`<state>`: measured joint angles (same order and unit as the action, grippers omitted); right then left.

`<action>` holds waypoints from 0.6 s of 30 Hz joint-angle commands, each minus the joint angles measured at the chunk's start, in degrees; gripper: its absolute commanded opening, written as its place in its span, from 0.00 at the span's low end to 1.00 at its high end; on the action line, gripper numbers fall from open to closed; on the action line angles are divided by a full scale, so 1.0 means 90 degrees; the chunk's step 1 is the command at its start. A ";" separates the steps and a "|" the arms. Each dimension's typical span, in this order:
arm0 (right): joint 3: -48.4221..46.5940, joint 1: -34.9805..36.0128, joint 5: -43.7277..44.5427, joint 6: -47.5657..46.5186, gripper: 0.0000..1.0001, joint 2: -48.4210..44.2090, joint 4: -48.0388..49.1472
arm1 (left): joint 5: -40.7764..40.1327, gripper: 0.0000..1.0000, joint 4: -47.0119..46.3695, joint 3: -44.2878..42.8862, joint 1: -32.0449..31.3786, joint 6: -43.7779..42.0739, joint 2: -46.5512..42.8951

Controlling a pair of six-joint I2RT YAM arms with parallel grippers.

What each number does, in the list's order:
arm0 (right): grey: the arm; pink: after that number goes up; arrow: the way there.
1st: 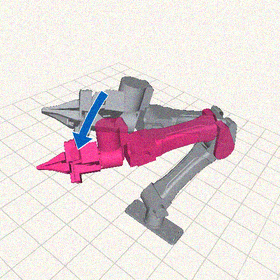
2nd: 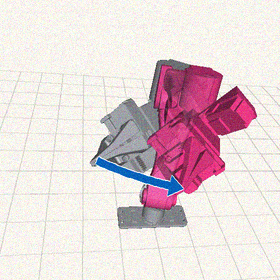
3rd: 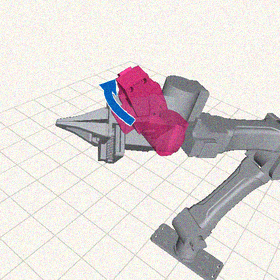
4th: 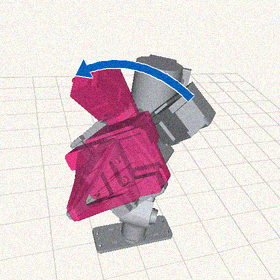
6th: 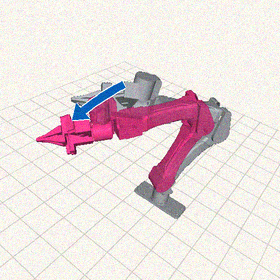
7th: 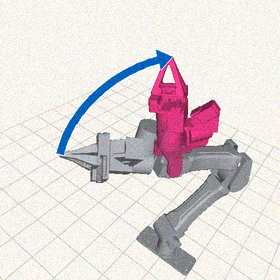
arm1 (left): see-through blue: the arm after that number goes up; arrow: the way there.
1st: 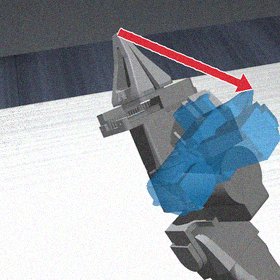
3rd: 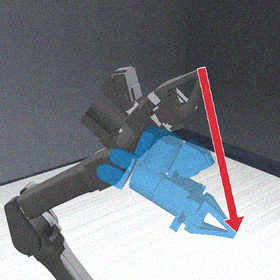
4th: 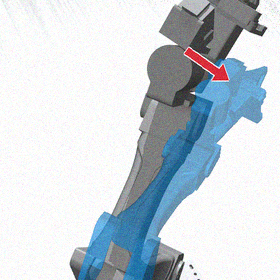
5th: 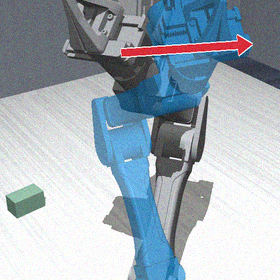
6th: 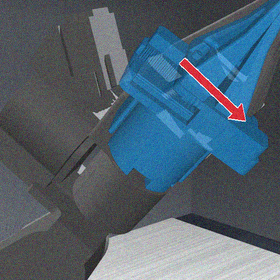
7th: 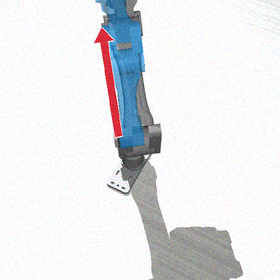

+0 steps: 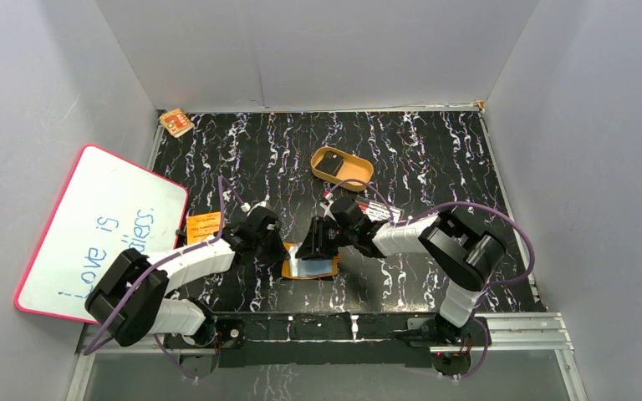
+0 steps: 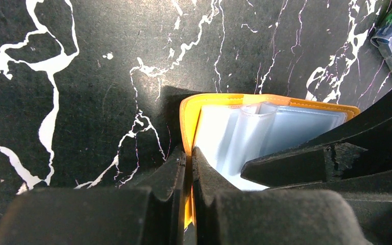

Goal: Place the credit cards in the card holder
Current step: Open the card holder at the center of the board.

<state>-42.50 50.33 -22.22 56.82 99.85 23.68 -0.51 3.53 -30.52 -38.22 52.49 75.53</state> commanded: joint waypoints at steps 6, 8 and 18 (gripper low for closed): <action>-0.0141 0.0032 0.0245 -0.0053 0.41 0.0112 -0.0046 | -0.0594 0.21 0.1155 -0.0221 -0.0030 -0.0275 -0.0671; -0.0155 0.0033 0.0276 -0.0051 0.41 0.0135 -0.0062 | -0.0599 0.27 0.1280 -0.0265 -0.0024 -0.0273 -0.0816; -0.0211 0.0033 0.0346 -0.0084 0.41 0.0224 -0.0141 | -0.0671 0.52 0.1670 -0.0524 -0.0023 -0.0125 -0.1475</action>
<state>-42.76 50.37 -20.49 56.82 101.27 22.87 -5.15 15.57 -32.56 -38.22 50.98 65.73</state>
